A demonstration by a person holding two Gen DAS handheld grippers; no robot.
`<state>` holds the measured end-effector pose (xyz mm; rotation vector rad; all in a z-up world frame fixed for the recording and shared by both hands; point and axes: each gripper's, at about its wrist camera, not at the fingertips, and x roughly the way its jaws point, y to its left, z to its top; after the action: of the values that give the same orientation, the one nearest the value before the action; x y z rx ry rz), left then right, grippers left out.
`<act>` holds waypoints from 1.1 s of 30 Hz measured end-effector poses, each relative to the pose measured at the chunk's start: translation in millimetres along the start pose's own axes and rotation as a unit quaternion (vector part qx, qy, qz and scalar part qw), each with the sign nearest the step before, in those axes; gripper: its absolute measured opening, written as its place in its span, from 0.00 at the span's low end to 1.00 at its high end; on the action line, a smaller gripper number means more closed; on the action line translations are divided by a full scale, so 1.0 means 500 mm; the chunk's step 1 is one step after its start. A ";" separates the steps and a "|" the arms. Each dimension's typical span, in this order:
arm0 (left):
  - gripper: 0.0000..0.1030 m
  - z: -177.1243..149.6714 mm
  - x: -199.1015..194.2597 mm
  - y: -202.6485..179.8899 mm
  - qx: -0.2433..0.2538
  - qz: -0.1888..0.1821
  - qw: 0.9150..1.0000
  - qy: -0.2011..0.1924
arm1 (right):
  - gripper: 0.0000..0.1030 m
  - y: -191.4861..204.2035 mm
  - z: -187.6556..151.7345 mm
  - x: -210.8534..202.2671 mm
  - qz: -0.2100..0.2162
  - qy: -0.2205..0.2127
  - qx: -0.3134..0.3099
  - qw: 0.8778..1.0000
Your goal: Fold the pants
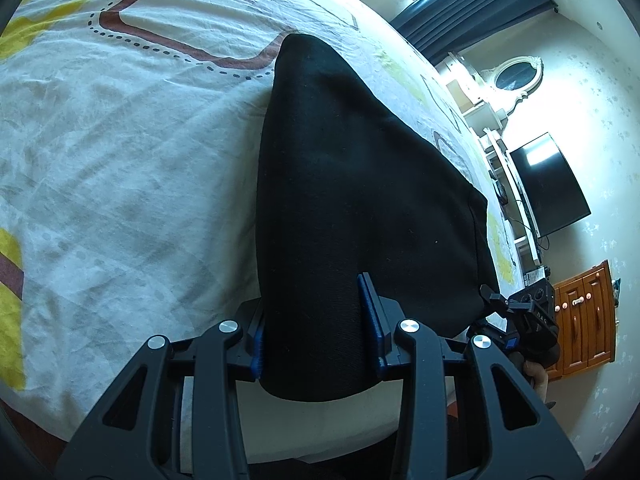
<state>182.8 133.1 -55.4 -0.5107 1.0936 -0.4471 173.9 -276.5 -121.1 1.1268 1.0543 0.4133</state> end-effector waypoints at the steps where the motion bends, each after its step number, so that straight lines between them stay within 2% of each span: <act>1: 0.36 0.000 0.000 0.001 0.000 -0.001 1.000 0.000 | 0.36 0.000 0.000 -0.001 0.000 0.000 0.000 1.000; 33: 0.38 -0.004 -0.006 0.006 0.004 -0.007 1.000 0.004 | 0.36 -0.025 -0.007 -0.014 0.009 0.009 0.005 1.000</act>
<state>180.1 137.2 -55.8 -0.5112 1.0969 -0.4660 165.0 -284.8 -129.0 1.1448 1.0627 0.4335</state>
